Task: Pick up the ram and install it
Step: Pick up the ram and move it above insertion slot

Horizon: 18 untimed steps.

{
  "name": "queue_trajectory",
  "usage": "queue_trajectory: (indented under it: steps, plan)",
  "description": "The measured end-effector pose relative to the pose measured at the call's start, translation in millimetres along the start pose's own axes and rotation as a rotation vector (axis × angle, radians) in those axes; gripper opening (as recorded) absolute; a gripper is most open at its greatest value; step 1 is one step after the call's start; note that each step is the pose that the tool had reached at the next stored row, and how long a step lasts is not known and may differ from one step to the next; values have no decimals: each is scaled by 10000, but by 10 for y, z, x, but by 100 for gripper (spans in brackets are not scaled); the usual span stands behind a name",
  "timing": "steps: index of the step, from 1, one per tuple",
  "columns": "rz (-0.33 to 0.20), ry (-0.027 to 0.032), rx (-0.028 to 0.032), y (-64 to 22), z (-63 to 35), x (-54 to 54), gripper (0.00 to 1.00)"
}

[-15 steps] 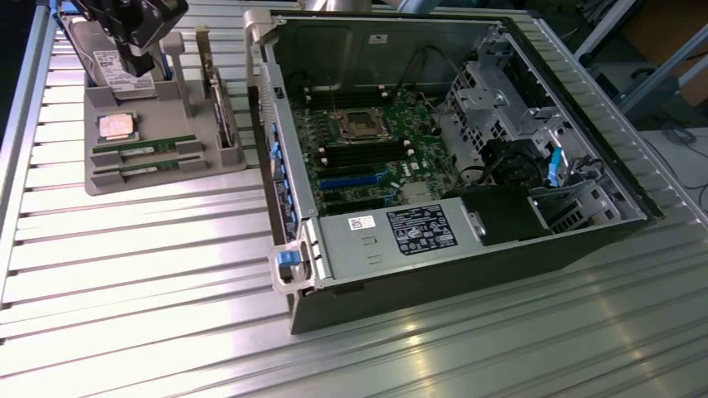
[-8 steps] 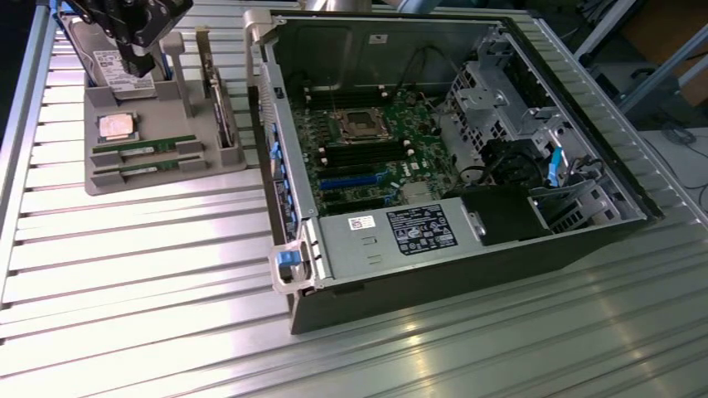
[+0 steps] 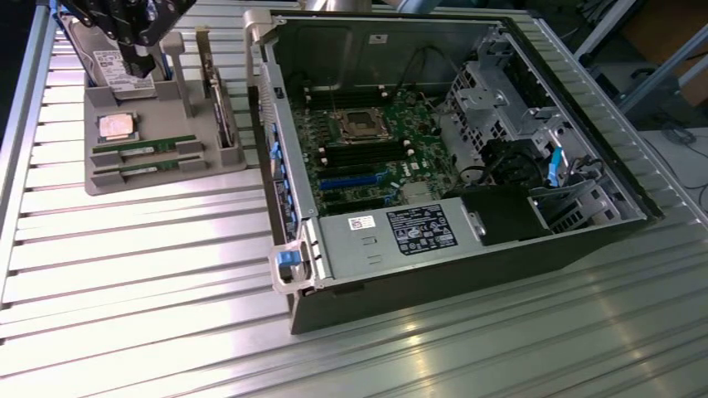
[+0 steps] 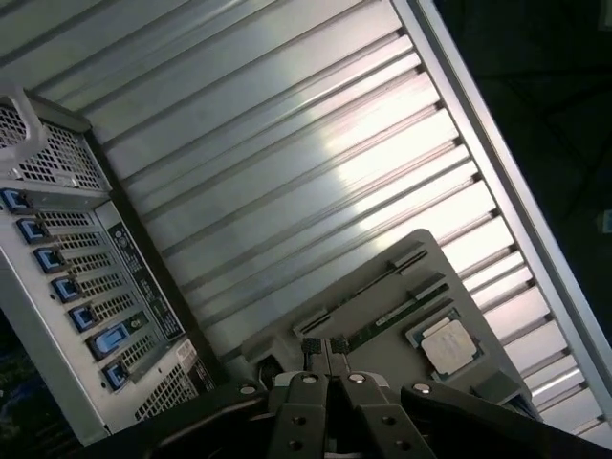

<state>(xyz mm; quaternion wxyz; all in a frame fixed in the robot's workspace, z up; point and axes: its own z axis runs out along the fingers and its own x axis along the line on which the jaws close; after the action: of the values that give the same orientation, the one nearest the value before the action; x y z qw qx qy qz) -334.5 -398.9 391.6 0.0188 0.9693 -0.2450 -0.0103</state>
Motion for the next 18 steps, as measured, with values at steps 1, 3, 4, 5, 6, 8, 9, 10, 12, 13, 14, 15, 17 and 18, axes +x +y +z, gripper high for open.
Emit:
queue_trajectory:
  steps: [1,3,4,5,6,8,9,10,12,13,14,15,17,18]
  plan:
    - [176,-7,2,0,11,-1,11]
    - [801,-33,8,-1,34,0,11]
    - [959,-39,9,-1,39,0,11]
    - [1144,-47,11,-1,43,0,11]
    - [1242,-52,11,-1,45,0,11]
    - [1599,-65,16,-1,51,0,11]
    - [1829,-75,18,-1,51,0,11]
    - [2041,-84,21,-2,51,0,11]
    - [2319,-95,24,-2,52,0,11]
    - [2552,-105,27,-2,52,0,11]
    - [2635,-108,28,-2,52,0,11]
    - [2744,-113,28,-2,51,0,11]
    - [3025,-124,32,-2,52,0,11]
    - [3219,-133,33,-1,51,0,11]
